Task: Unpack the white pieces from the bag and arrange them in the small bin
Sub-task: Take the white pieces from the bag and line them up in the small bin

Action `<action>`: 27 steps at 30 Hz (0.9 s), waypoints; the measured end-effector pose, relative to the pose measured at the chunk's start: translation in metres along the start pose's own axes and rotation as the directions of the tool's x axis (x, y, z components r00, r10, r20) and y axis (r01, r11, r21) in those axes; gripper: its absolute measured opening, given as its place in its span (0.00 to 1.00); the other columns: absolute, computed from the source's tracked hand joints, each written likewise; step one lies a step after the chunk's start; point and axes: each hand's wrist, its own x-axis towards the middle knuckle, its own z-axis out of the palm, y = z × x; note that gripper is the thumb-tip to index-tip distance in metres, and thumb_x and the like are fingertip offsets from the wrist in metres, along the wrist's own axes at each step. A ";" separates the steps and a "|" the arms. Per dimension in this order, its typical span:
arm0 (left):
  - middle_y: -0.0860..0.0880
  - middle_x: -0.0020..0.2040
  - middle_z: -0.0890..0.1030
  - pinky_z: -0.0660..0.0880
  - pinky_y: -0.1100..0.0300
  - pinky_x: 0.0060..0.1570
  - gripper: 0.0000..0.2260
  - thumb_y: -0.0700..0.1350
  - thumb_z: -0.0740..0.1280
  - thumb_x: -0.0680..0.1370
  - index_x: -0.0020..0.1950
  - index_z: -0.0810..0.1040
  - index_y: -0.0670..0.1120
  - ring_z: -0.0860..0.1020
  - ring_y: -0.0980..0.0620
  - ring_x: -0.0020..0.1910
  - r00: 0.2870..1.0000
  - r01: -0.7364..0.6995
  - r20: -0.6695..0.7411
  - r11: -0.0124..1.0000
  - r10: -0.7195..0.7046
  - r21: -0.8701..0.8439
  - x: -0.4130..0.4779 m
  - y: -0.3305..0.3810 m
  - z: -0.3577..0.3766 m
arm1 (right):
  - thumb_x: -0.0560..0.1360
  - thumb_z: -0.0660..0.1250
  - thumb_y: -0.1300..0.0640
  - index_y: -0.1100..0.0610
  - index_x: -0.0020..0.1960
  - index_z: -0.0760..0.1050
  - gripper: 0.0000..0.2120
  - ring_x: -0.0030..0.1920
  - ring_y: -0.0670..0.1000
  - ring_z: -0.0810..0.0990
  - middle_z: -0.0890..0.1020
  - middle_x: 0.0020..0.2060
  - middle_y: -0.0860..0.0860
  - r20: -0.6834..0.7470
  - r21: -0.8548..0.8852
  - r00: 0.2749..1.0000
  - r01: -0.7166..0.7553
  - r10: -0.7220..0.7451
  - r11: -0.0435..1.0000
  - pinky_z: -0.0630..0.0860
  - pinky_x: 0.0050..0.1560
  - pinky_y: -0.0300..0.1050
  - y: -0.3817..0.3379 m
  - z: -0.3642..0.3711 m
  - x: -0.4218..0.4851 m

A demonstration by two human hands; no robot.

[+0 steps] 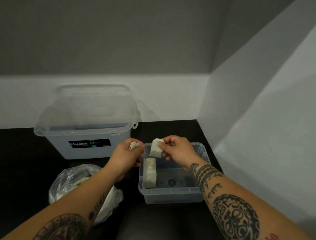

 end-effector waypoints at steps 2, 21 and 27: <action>0.44 0.49 0.83 0.81 0.55 0.42 0.03 0.46 0.70 0.81 0.54 0.80 0.49 0.81 0.48 0.46 0.999 0.022 -0.027 0.993 -0.019 0.119 0.003 -0.006 -0.002 | 0.79 0.71 0.56 0.55 0.54 0.81 0.06 0.41 0.50 0.84 0.86 0.46 0.58 0.054 -0.085 0.996 -0.061 0.066 0.994 0.82 0.45 0.43 0.014 0.003 0.001; 0.44 0.48 0.84 0.79 0.61 0.33 0.10 0.48 0.73 0.79 0.58 0.77 0.50 0.84 0.49 0.42 0.981 0.192 -0.025 0.967 -0.191 0.164 0.004 -0.025 0.002 | 0.73 0.76 0.63 0.59 0.55 0.80 0.12 0.48 0.56 0.88 0.86 0.49 0.58 0.108 -0.389 0.836 -0.463 0.539 0.797 0.85 0.53 0.54 0.057 0.050 0.026; 0.44 0.48 0.84 0.79 0.62 0.32 0.11 0.47 0.73 0.79 0.59 0.77 0.49 0.83 0.50 0.41 0.981 0.195 -0.015 0.968 -0.195 0.160 0.004 -0.024 0.002 | 0.75 0.75 0.61 0.61 0.58 0.78 0.13 0.47 0.54 0.88 0.86 0.49 0.58 0.073 -0.312 0.829 -0.510 0.555 0.802 0.85 0.50 0.49 0.059 0.059 0.028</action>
